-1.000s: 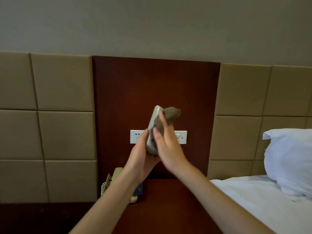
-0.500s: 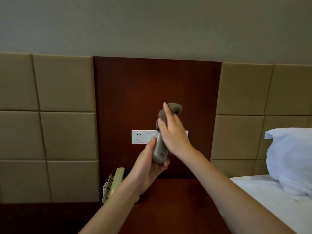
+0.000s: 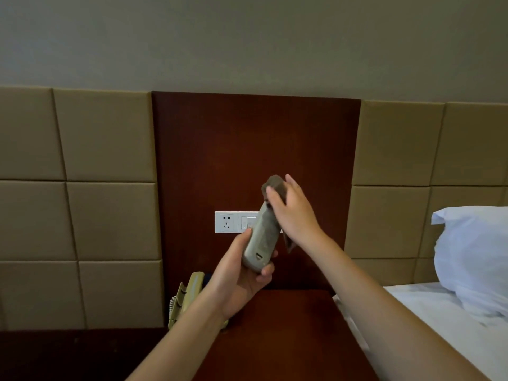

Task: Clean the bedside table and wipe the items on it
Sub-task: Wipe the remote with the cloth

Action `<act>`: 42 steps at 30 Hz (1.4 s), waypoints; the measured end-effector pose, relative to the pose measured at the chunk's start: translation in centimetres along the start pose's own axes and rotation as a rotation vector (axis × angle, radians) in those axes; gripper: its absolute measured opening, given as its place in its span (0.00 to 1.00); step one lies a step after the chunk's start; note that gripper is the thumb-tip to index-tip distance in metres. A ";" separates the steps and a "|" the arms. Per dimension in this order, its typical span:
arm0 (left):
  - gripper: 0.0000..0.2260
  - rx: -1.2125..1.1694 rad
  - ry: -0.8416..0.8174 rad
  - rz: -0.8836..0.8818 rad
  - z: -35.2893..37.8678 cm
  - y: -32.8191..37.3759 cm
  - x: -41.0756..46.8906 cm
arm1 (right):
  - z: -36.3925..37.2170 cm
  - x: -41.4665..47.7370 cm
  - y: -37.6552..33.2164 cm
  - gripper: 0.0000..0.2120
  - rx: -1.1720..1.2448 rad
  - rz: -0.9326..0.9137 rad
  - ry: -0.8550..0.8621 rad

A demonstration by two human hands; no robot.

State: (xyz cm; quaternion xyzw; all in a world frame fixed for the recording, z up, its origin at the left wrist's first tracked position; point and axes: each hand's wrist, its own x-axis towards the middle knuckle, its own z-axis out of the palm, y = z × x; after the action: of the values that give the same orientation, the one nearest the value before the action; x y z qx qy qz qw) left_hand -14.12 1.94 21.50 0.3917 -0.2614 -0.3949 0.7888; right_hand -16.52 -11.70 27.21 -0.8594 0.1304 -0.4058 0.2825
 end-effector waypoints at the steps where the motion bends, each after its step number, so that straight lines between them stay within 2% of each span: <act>1: 0.16 -0.006 -0.005 0.003 0.0 0.1 0.0 | 0.0 0.0 0.1 0.18 0.080 0.002 0.009; 3: 0.17 -0.009 -0.013 0.007 -0.2 0.4 0.2 | 0.5 -1.0 0.1 0.16 0.200 -0.033 0.019; 4: 0.17 -0.015 -0.017 0.009 -0.4 0.6 0.4 | 0.8 -1.8 0.1 0.19 0.198 -0.065 0.016; 6: 0.18 -0.028 -0.023 0.014 -0.8 0.7 0.7 | 2.0 -3.1 0.6 0.25 0.097 -0.145 -0.005; 11: 0.19 -0.020 -0.024 -0.003 -1.8 0.5 1.2 | 3.5 -6.0 0.8 0.23 -0.091 -0.321 -0.138; 13: 0.18 -0.049 -0.031 -0.038 -1.7 0.2 0.9 | 2.9 -5.1 1.2 0.24 -0.106 -0.309 -0.124; 17: 0.18 -0.078 -0.014 -0.086 -1.5 -0.4 0.3 | 1.3 -1.7 2.3 0.23 -0.099 -0.091 -0.091; 19: 0.17 -0.082 0.000 -0.089 -1.7 -0.4 0.4 | 1.2 -1.2 2.5 0.24 -0.101 -0.052 -0.091; 26: 0.18 -0.138 -0.021 -0.088 -2.9 -0.8 1.3 | 3.7 -5.6 2.7 0.26 -0.190 -0.323 -0.244; 32: 0.20 -0.122 0.010 -0.141 -3.6 -2.3 0.9 | 1.3 -2.4 7.3 0.22 -0.160 0.091 -0.133; 34: 0.18 -0.096 0.022 -0.141 -3.6 -2.1 1.6 | 1.9 -2.7 8.8 0.23 -0.146 0.114 -0.132; 38: 0.18 -0.106 0.027 -0.166 -3.3 -2.6 3.1 | 3.4 -3.3 10.9 0.28 0.046 0.143 -0.099; 42: 0.17 -0.068 0.097 -0.190 -4.3 -3.8 4.5 | 2.9 -4.2 13.6 0.23 -0.209 0.124 -0.059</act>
State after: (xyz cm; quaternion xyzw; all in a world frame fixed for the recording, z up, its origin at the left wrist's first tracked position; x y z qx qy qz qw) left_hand -10.11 -1.45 16.40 0.4063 -0.1712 -0.4573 0.7723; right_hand -16.89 -19.60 15.06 -0.8859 0.2164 -0.3463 0.2199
